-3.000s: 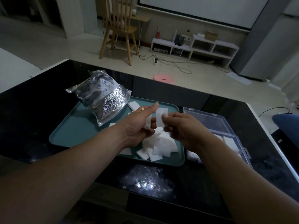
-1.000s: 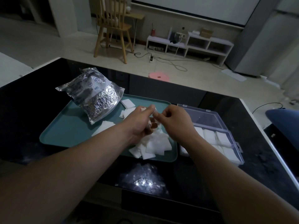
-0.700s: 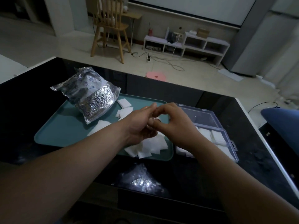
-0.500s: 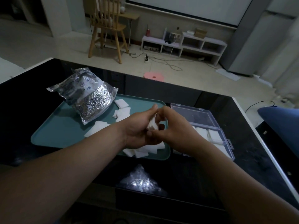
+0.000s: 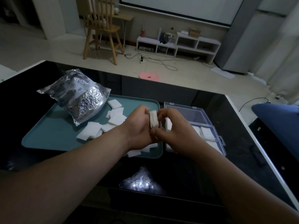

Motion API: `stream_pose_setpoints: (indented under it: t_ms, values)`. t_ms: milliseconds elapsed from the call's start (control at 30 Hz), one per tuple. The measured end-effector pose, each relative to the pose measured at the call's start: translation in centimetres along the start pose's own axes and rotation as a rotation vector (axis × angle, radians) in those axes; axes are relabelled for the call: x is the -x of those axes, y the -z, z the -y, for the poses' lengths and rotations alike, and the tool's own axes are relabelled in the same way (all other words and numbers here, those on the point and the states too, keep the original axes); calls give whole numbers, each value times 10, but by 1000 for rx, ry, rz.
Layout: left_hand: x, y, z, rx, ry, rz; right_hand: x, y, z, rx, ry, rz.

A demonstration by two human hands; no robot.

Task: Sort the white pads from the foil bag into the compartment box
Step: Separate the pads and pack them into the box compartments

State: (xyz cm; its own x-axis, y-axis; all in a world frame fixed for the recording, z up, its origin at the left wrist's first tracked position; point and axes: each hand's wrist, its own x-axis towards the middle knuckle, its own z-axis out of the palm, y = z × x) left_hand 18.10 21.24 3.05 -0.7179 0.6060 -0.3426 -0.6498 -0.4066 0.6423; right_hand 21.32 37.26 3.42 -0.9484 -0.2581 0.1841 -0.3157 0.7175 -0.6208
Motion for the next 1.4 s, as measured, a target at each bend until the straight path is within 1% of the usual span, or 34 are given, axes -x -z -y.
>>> stream_pose_setpoints:
  t_ms: [100, 167, 233, 400, 500, 567, 600, 667, 733, 767, 833, 900, 967, 1000, 1100, 1300, 1400]
  values:
    - [-9, 0, 3, 27, -85, -159, 4, 3, -5, -36, -85, -50]
    - [-16, -2, 10, -38, -144, -210, 5, 7, -7, -90, -164, -124]
    - [-22, -5, 16, -142, -188, -225, 4, 9, -8, -101, -214, -155]
    - [-31, -21, 27, -382, -263, -299, 4, 13, -13, -90, -248, -170]
    - [-37, -30, 29, -413, -291, -306, 2, 17, -18, -71, -287, -189]
    - [-40, -38, 27, -462, -319, -292, -1, 25, -24, -125, -326, -202]
    - [-43, -41, 26, -542, -350, -296, -3, 31, -28, -192, -352, -219]
    - [-50, -40, 20, -787, -442, -358, -6, 47, -38, -332, -410, -300]
    - [-56, -35, 15, -1030, -539, -420, -7, 63, -51, -377, -474, -384]
    - [-58, -33, 14, -1137, -558, -409, -5, 69, -59, -372, -498, -403]
    - [-62, -28, 18, -1357, -524, -337, 0, 72, -72, -328, -535, -383]
    - [-67, -23, 28, -1635, -470, -295, 4, 67, -82, -284, -567, -325]
    - [-70, -20, 35, -1897, -450, -306, 3, 60, -89, -250, -583, -286]
    - [-71, -18, 37, -1978, -456, -321, 1, 57, -91, -235, -581, -281]
    - [-73, -16, 39, -2052, -512, -348, -7, 48, -96, -201, -566, -280]
    - [-73, -13, 43, -2004, -573, -350, -17, 32, -106, -78, -585, -226]
    - [-76, -12, 43, -1998, -554, -349, -18, 32, -109, -85, -619, -200]
